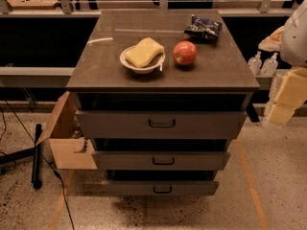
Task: Pick sponge from paper bowl and place on counter
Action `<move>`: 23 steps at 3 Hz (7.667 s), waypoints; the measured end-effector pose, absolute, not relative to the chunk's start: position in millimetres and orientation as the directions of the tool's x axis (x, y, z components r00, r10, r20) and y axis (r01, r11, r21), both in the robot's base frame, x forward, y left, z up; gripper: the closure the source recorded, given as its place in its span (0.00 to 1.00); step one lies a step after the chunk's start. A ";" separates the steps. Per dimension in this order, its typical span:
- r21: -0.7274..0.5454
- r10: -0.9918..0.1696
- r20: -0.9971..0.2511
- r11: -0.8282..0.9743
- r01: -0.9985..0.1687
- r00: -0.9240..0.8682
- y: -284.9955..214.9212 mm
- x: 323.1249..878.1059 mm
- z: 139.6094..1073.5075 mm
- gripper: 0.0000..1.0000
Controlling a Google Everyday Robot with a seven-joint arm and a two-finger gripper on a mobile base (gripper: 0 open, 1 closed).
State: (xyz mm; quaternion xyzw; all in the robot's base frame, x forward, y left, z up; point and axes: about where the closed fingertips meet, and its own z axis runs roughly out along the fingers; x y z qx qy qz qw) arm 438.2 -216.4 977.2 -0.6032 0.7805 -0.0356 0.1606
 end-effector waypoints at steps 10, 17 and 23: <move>-0.393 -0.833 -0.050 -0.491 -0.777 0.552 -32.2 698.5 932.2 0.00; -0.369 -0.737 -0.084 -0.603 -0.708 0.671 16.5 770.6 881.8 0.41; -0.389 -0.951 -0.089 -0.241 -0.889 0.297 -78.5 765.9 939.3 1.00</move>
Offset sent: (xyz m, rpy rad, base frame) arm 0.0457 0.0264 0.0018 -0.0001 -0.0450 0.1794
